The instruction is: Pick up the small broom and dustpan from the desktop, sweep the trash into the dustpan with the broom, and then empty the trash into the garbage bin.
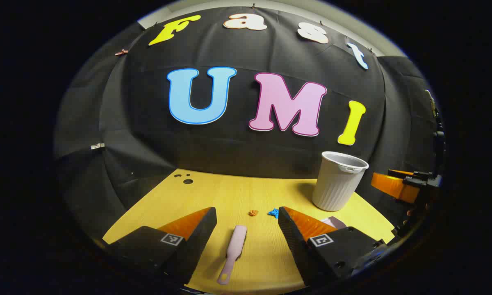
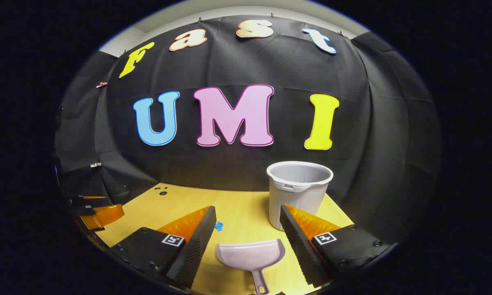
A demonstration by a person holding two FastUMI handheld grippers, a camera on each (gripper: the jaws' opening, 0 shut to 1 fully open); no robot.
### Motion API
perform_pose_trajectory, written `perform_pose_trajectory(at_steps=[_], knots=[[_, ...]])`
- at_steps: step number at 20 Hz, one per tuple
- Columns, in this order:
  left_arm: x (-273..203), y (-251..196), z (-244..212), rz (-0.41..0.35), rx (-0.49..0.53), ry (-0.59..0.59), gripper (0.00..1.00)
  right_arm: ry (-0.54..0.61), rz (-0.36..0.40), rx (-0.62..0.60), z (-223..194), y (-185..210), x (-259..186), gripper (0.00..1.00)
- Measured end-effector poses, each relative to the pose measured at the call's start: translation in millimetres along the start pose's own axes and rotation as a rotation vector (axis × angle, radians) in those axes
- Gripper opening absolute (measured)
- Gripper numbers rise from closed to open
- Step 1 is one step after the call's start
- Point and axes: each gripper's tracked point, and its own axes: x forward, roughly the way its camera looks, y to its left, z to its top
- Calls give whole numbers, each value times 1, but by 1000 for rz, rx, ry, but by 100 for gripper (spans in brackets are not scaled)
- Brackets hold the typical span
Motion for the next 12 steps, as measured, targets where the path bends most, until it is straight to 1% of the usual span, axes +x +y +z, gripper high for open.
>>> perform_pose_trajectory(at_steps=[8,12], knots=[[5,20,-30,-9,-48,96,96,68,23,-28,-23,7,2,98],[6,29,-51,-12,-84,157,96,86,18,-27,-29,6,1,98]])
